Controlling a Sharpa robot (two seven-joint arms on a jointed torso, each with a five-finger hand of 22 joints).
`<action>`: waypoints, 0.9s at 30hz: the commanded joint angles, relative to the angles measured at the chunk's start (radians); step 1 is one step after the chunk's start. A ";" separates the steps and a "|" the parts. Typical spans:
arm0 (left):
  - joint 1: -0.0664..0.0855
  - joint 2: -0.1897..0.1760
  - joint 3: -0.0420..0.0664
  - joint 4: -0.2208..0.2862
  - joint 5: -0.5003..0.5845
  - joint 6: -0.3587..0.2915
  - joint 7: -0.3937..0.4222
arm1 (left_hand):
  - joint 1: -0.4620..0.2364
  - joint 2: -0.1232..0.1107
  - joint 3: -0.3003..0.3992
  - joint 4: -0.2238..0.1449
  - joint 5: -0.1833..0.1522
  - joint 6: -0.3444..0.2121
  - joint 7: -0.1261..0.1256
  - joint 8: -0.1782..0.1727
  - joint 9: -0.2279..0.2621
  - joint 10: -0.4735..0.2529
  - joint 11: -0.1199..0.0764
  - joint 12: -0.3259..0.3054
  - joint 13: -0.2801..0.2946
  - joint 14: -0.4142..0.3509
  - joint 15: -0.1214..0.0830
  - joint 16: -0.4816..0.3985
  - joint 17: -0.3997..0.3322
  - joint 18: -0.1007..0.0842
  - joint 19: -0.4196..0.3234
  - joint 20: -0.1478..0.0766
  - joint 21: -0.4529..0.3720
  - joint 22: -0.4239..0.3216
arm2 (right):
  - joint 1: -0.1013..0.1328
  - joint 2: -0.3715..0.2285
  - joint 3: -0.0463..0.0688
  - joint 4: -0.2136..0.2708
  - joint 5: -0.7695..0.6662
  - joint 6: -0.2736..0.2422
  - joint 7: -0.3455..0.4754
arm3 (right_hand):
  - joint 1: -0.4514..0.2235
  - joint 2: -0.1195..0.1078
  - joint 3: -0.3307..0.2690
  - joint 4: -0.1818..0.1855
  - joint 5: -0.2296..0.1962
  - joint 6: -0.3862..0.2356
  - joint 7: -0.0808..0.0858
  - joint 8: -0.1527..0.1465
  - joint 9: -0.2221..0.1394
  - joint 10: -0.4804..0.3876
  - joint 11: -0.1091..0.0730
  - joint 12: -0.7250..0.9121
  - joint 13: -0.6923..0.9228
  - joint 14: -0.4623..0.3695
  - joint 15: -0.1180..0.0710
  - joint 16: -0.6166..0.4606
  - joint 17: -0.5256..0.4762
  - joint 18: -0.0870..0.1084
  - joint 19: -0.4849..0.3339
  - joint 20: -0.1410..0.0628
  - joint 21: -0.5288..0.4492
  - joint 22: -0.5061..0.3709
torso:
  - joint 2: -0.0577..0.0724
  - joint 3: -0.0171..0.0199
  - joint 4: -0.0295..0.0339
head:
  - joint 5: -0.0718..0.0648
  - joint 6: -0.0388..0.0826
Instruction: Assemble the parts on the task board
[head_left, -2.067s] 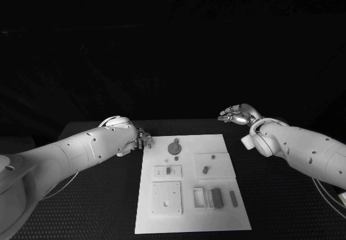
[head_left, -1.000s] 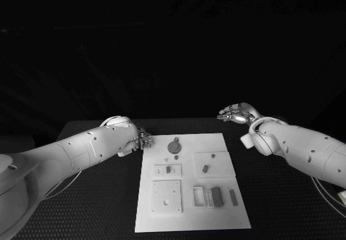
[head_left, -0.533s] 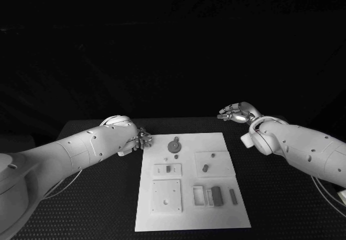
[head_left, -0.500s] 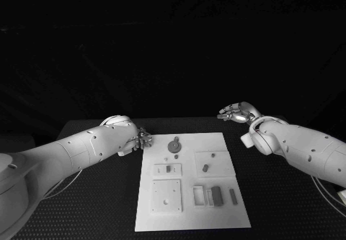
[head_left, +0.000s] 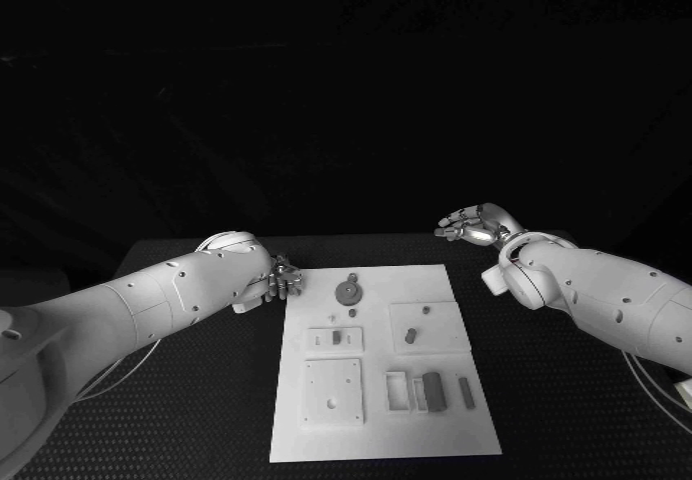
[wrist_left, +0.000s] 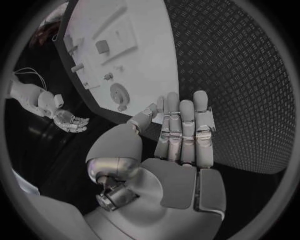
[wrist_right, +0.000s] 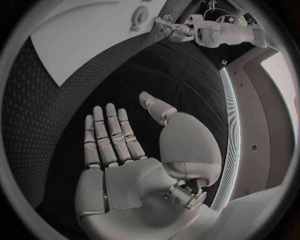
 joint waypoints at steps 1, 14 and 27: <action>0.001 -0.021 0.001 0.042 0.080 -0.055 -0.002 | 0.020 0.009 0.006 -0.004 0.007 0.009 -0.002 0.005 0.026 0.016 -0.003 0.008 0.002 0.011 -0.004 0.007 0.002 0.016 0.010 0.001 0.009 0.024 | 0.000 -0.001 0.000 0.000 0.002 0.014 0.014 | 0.007 0.004 -0.003 0.003 0.002 -0.008 0.001 0.006 -0.002 -0.006 0.000 -0.003 -0.001 -0.009 0.000 -0.004 0.002 -0.013 -0.004 -0.003 -0.005 0.002 | -0.001 0.0002 0.0006 | 0.001 0.002; 0.002 -0.168 0.000 0.339 0.087 -0.230 -0.004 | 0.019 0.004 0.007 -0.005 0.007 0.015 -0.004 0.004 0.030 0.022 -0.006 0.008 0.003 0.018 -0.008 0.009 0.002 0.016 0.016 -0.003 0.015 0.024 | 0.000 -0.015 0.000 0.008 0.007 0.013 0.015 | 0.007 0.005 -0.004 0.004 0.002 -0.007 0.001 0.007 -0.002 -0.006 0.000 -0.003 -0.002 -0.010 0.000 -0.004 0.003 -0.013 -0.004 -0.003 -0.007 0.003 | -0.001 0.0006 0.0019 | 0.002 0.001; -0.021 -0.290 -0.067 0.584 -0.025 -0.499 -0.031 | 0.025 -0.011 0.013 -0.007 0.007 0.030 -0.010 0.001 0.034 0.037 -0.011 0.004 0.002 0.033 -0.015 0.008 0.000 0.015 0.025 -0.010 0.025 0.022 | 0.000 -0.028 0.000 0.017 0.011 0.013 0.014 | 0.006 0.005 -0.004 0.004 0.002 -0.008 0.001 0.008 -0.003 -0.006 0.001 -0.003 -0.003 -0.010 0.000 -0.005 0.004 -0.013 -0.003 -0.003 -0.008 0.004 | -0.003 0.0015 0.0035 | 0.011 -0.002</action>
